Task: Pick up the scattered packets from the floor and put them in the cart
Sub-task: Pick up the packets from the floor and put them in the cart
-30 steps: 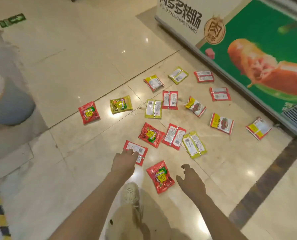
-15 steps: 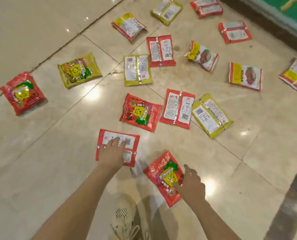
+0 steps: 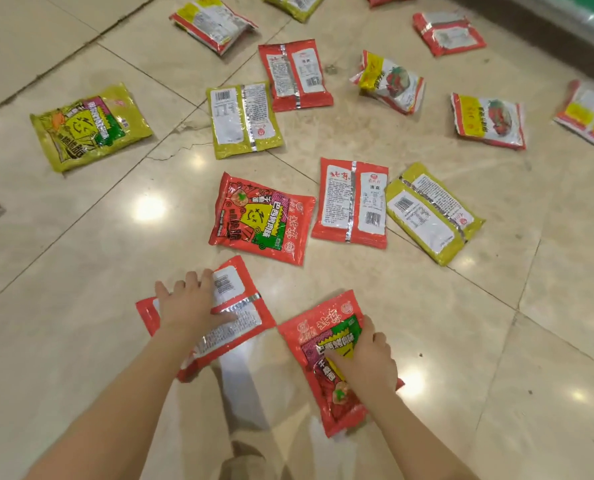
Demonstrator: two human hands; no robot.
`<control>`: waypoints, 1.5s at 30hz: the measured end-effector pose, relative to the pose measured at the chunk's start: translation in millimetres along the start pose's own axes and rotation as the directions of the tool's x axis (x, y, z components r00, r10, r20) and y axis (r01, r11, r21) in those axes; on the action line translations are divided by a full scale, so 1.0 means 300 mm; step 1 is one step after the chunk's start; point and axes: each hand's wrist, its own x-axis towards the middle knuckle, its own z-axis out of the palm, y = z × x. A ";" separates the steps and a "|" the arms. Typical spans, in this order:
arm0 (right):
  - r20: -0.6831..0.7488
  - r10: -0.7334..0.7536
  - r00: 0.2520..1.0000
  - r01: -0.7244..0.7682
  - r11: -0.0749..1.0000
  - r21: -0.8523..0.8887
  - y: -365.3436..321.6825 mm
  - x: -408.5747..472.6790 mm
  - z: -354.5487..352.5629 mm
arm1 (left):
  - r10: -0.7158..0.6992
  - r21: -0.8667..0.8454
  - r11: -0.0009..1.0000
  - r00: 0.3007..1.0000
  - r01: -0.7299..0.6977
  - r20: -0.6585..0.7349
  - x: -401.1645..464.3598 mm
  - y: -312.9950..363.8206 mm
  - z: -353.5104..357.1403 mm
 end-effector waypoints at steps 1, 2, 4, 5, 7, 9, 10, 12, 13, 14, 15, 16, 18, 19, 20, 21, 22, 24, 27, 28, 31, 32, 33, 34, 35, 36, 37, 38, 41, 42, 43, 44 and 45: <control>-0.013 0.058 0.998 -0.056 0.993 0.107 -0.016 0.011 0.002 | -0.043 -0.039 0.998 0.999 0.043 -0.002 -0.007 0.014 0.007; -0.012 0.113 0.994 -0.108 0.970 0.219 -0.031 0.020 0.004 | -0.090 -0.113 0.989 0.996 0.091 0.007 -0.012 0.024 0.016; 0.014 0.205 0.979 -0.192 0.887 0.420 -0.055 0.036 0.009 | -0.183 -0.355 0.915 0.982 0.190 0.052 -0.019 0.032 0.035; 0.038 0.243 0.969 -0.230 0.841 0.490 -0.063 0.040 0.013 | -0.214 -0.500 0.835 0.973 0.229 0.088 -0.020 0.031 0.043; 0.096 0.294 0.951 -0.296 0.776 0.557 -0.075 0.036 0.020 | -0.231 -0.714 0.646 0.961 0.271 0.155 -0.025 0.029 0.057; 0.145 0.327 0.934 -0.348 0.735 0.582 -0.084 0.026 0.036 | -0.213 -0.794 0.534 0.955 0.290 0.206 -0.039 0.036 0.065; 0.164 0.342 0.925 -0.369 0.713 0.596 -0.090 0.021 0.043 | -0.208 -0.806 0.504 0.949 0.310 0.235 -0.048 0.042 0.065; 0.201 0.352 0.914 -0.394 0.657 0.643 -0.098 0.017 0.052 | -0.200 -0.817 0.473 0.943 0.331 0.267 -0.060 0.053 0.070; 0.220 0.343 0.913 -0.397 0.627 0.671 -0.102 0.019 0.051 | -0.192 -0.819 0.468 0.943 0.331 0.272 -0.064 0.056 0.066; 0.235 0.322 0.917 -0.390 0.600 0.699 -0.104 0.020 0.049 | -0.181 -0.821 0.464 0.943 0.333 0.280 -0.065 0.055 0.061; 0.247 0.295 0.923 -0.378 0.580 0.721 -0.103 0.022 0.050 | -0.168 -0.827 0.450 0.941 0.337 0.292 -0.067 0.051 0.060; 0.258 0.270 0.928 -0.370 0.569 0.734 -0.101 0.023 0.048 | -0.153 -0.841 0.419 0.940 0.341 0.305 -0.069 0.048 0.056; 0.277 0.229 0.933 -0.359 0.550 0.754 -0.093 0.025 0.046 | -0.111 -0.878 0.345 0.944 0.331 0.312 -0.071 0.038 0.060; 0.289 0.201 0.936 -0.352 0.535 0.768 -0.088 0.026 0.041 | -0.089 -0.895 0.310 0.947 0.322 0.310 -0.073 0.035 0.062; 0.306 0.166 0.938 -0.347 0.518 0.782 -0.085 0.024 0.031 | -0.071 -0.908 0.278 0.950 0.313 0.305 -0.076 0.032 0.064; 0.322 0.126 0.938 -0.341 0.500 0.796 -0.083 0.020 0.022 | -0.059 -0.919 0.255 0.954 0.300 0.295 -0.081 0.030 0.063; 0.334 0.085 0.939 -0.332 0.489 0.806 -0.081 0.014 0.010 | -0.054 -0.926 0.243 0.957 0.288 0.284 -0.090 0.030 0.057; 0.322 0.023 0.946 -0.291 0.493 0.820 -0.078 0.001 -0.017 | -0.067 -0.937 0.237 0.967 0.257 0.248 -0.108 0.033 0.039; 0.224 0.011 0.975 -0.199 0.503 0.841 -0.081 -0.016 -0.072 | -0.101 -0.948 0.232 0.975 0.218 0.200 -0.143 0.043 -0.016; 0.189 0.019 0.982 -0.172 0.508 0.844 -0.081 -0.026 -0.101 | -0.101 -0.951 0.225 0.976 0.212 0.193 -0.159 0.048 -0.042; 0.081 0.044 0.996 -0.092 0.550 0.830 -0.079 -0.092 -0.233 | -0.107 -0.963 0.207 0.982 0.173 0.153 -0.239 0.064 -0.160; 0.051 0.045 0.998 -0.068 0.571 0.818 -0.077 -0.130 -0.291 | -0.115 -0.968 0.191 0.983 0.162 0.142 -0.277 0.069 -0.210; 0.023 0.045 0.999 -0.045 0.591 0.805 -0.076 -0.175 -0.354 | -0.122 -0.974 0.168 0.983 0.153 0.133 -0.318 0.074 -0.265; -0.003 0.044 0.999 -0.025 0.606 0.795 -0.073 -0.227 -0.419 | -0.122 -0.979 0.141 0.984 0.151 0.134 -0.368 0.080 -0.329; -0.021 0.041 0.999 -0.009 0.614 0.789 -0.071 -0.285 -0.489 | -0.119 -0.981 0.115 0.983 0.155 0.141 -0.423 0.086 -0.395; -0.034 0.039 0.999 0.003 0.617 0.787 -0.069 -0.345 -0.559 | -0.113 -0.983 0.093 0.983 0.157 0.147 -0.481 0.093 -0.465; -0.049 0.038 0.998 0.015 0.618 0.786 -0.069 -0.407 -0.634 | -0.107 -0.986 0.066 0.984 0.151 0.144 -0.544 0.099 -0.540; -0.067 0.038 0.997 0.030 0.618 0.786 -0.066 -0.471 -0.711 | -0.100 -0.989 0.039 0.985 0.145 0.141 -0.609 0.103 -0.620; -0.116 0.042 0.992 0.067 0.599 0.798 -0.058 -0.673 -0.965 | -0.072 -0.991 -0.043 0.989 0.127 0.130 -0.822 0.101 -0.894; -0.123 0.048 0.991 0.072 0.585 0.808 -0.054 -0.742 -1.052 | -0.072 -0.991 -0.062 0.989 0.122 0.126 -0.893 0.097 -0.987; -0.129 0.052 0.990 0.077 0.573 0.816 -0.050 -0.811 -1.140 | -0.071 -0.991 -0.073 0.991 0.111 0.117 -0.966 0.092 -1.081; -0.138 0.053 0.989 0.084 0.565 0.821 -0.046 -0.882 -1.228 | -0.066 -0.992 -0.077 0.992 0.100 0.105 -1.040 0.087 -1.176; -0.148 0.050 0.988 0.095 0.554 0.827 -0.043 -0.954 -1.319 | -0.056 -0.994 -0.074 0.995 0.078 0.083 -1.113 0.080 -1.268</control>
